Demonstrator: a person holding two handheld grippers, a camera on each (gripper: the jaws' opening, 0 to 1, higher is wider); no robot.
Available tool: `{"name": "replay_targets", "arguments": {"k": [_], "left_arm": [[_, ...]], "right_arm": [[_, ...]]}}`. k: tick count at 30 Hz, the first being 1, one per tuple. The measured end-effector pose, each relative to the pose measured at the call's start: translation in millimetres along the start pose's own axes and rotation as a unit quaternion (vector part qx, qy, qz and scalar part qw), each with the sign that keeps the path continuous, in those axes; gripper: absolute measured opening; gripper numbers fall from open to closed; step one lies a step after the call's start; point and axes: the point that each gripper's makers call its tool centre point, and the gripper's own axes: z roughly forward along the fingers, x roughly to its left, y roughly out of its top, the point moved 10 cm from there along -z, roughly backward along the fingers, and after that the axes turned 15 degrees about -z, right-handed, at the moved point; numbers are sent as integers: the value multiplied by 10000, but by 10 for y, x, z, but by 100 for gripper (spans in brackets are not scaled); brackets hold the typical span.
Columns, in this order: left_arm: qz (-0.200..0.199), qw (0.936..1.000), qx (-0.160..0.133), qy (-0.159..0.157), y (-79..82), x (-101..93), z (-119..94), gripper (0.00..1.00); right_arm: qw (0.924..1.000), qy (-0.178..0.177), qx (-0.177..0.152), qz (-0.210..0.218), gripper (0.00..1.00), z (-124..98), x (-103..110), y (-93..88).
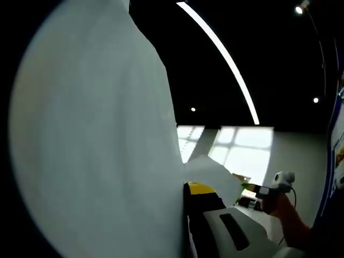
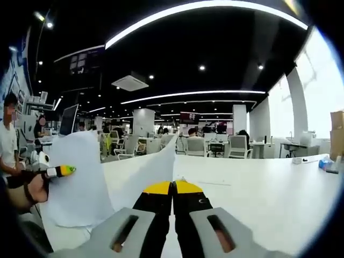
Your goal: Organize the stack of printing papers by aligning and flattening the scattered papers on the table
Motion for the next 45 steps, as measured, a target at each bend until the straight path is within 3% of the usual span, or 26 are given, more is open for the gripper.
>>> {"name": "replay_targets", "arguments": {"k": [45], "left_arm": [[7,10000,22,1,10,20,-5,6]], "right_arm": [[9970,-220,-608,-432,0,-193,1,492]]}}
